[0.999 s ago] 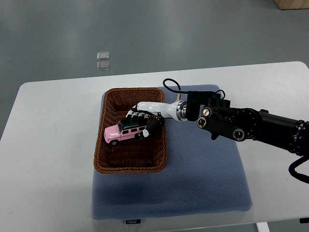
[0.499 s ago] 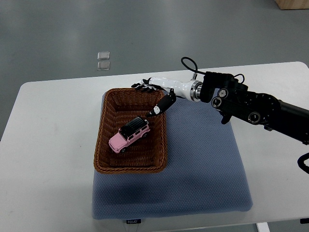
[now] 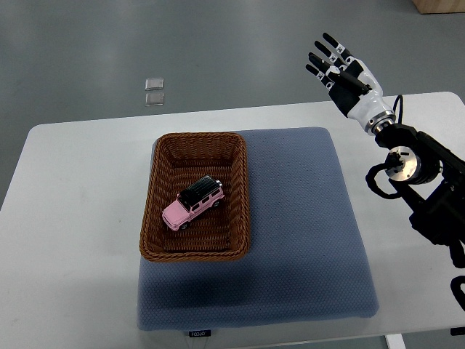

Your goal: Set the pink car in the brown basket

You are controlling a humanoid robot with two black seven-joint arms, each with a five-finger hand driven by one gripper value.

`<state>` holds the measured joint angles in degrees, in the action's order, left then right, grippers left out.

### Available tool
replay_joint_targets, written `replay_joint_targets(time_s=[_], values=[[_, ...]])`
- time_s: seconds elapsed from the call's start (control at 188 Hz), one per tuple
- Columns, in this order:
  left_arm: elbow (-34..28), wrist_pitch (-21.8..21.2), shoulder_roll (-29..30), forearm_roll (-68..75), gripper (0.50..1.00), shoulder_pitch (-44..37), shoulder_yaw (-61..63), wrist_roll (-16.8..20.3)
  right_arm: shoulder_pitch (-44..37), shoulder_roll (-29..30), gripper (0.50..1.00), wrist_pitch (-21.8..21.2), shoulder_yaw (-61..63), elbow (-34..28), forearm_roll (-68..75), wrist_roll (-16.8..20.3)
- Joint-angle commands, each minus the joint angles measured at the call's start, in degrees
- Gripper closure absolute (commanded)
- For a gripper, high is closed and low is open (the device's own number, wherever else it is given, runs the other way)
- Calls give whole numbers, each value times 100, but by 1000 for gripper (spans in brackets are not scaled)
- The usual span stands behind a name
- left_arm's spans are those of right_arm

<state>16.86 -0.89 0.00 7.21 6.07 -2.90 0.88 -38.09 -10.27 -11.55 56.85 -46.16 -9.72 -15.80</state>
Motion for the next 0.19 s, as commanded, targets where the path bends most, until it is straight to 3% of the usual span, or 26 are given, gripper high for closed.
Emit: replay_joint_targets(time_s=[0.0,0.181], values=[[1,1,0,0,500,0,0,0,135,122,595,-137,98,354,849,-55],[-7,1,0,0,500,0,0,0,126,403,595,-902,89,1118,1183,-160]])
